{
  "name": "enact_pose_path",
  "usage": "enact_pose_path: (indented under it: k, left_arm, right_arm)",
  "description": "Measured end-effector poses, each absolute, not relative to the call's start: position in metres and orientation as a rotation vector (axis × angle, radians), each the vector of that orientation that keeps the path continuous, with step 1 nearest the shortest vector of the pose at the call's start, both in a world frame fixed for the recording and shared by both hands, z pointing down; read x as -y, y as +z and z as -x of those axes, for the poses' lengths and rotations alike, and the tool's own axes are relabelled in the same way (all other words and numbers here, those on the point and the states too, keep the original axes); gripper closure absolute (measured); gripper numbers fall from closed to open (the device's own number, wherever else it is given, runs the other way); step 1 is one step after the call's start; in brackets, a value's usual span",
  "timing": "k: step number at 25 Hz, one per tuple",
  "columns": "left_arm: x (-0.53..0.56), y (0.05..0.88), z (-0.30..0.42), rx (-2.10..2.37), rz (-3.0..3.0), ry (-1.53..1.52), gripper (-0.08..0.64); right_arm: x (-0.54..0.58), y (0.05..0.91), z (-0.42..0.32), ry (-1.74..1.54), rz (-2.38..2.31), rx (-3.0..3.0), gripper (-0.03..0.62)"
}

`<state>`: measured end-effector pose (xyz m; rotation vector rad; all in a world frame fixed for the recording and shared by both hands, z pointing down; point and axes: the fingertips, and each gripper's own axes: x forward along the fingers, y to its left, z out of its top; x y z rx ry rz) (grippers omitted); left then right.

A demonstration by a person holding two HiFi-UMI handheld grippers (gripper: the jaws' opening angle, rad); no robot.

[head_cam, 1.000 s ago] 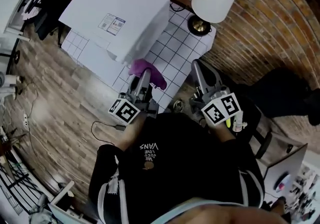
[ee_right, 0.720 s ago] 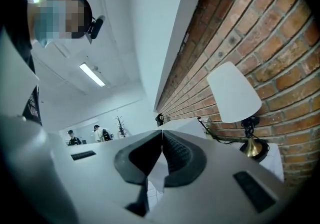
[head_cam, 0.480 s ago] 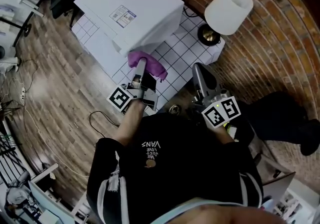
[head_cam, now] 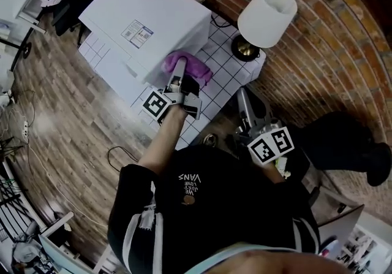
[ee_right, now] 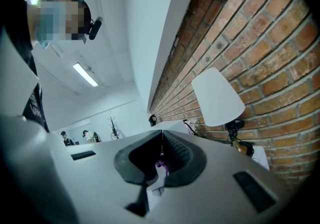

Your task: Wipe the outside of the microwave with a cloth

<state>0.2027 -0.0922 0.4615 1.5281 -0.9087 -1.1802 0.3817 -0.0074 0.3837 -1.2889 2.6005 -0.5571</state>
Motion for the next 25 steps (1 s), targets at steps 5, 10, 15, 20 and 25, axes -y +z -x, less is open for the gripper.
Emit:
enact_pose_path:
  k: [5,10,15,20,25]
  left_arm:
    - [0.143,0.463,-0.238,0.876,-1.568,-1.19,0.43]
    - [0.188,0.474,-0.274,0.84,-1.515,-1.161,0.43]
    - [0.214,0.473,-0.291,0.834,-1.513,-1.147,0.43]
    - [0.209,0.473,-0.297,0.839,-1.533,-1.126,0.43]
    - [0.165,0.465,-0.288,0.788,-1.518,-1.152,0.43]
  right_arm:
    - [0.005,0.385,-0.408,-0.544,1.383,-2.567,0.592]
    - [-0.001,0.387,-0.434,-0.537,1.469,-2.528,0.592]
    - [-0.008,0.39,-0.454,-0.545,1.532,-2.502,0.592]
    - [-0.008,0.39,-0.456,-0.548,1.523,-2.501,0.592]
    - [-0.006,0.386,-0.44,-0.548,1.444,-2.533,0.592]
